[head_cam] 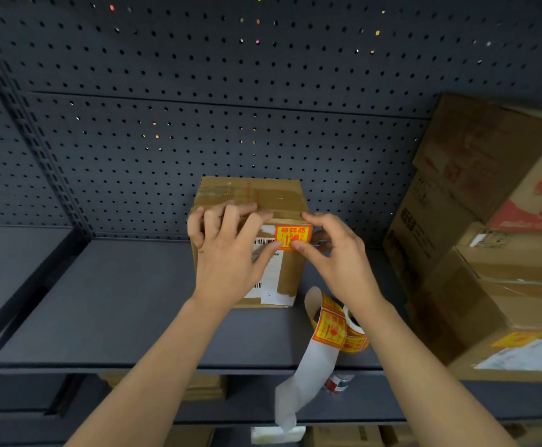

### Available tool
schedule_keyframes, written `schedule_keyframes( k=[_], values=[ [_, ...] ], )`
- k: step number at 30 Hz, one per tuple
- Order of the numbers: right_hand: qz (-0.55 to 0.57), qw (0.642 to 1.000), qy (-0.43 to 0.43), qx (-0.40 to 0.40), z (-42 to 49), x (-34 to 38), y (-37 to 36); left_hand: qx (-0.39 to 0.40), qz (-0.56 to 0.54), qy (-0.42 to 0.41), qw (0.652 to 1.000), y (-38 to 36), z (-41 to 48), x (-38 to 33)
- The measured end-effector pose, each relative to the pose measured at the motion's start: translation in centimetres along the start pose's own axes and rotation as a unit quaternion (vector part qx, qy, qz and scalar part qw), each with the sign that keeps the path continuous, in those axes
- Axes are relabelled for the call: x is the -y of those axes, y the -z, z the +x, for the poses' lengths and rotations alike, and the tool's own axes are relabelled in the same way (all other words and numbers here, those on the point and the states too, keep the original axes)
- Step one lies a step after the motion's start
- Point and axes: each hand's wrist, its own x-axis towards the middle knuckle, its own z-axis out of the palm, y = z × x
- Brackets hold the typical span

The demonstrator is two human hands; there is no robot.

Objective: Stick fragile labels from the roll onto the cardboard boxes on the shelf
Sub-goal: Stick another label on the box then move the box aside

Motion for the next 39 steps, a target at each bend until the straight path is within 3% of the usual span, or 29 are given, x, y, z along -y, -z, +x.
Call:
schedule_keyframes(
  k=[12,16,20,23,27,31,35,39],
  values=[
    [0.019,1.000,-0.020,0.007,-0.5,-0.5,-0.5,0.022,-0.002,-0.001,1.000,0.7,0.2,-0.2],
    [0.133,0.989,-0.052,0.025,-0.5,0.5,-0.3,0.053,-0.063,0.012,0.997,2.5,0.4,-0.4],
    [0.247,0.954,-0.161,-0.055,1.4,0.8,-0.3,0.034,-0.116,0.055,0.991,5.3,-0.1,-1.6],
    [0.256,0.939,-0.226,-0.051,3.9,-0.2,-0.6,0.043,-0.252,0.152,0.955,6.7,-1.4,-3.9],
    [0.286,0.906,-0.311,0.022,6.7,-2.4,-2.4,0.107,-0.403,0.330,0.847,6.7,-3.4,-7.3],
    [0.314,0.886,-0.330,0.084,6.9,-1.6,-2.8,0.178,-0.458,0.388,0.779,5.1,-3.6,-8.5],
    [0.322,0.890,-0.304,0.106,5.9,-1.2,-2.7,0.181,-0.483,0.396,0.759,4.7,-2.8,-8.1],
    [0.314,0.902,-0.286,0.078,3.9,-0.3,-1.9,0.165,-0.501,0.402,0.748,5.0,-2.8,-5.4]
  ],
)
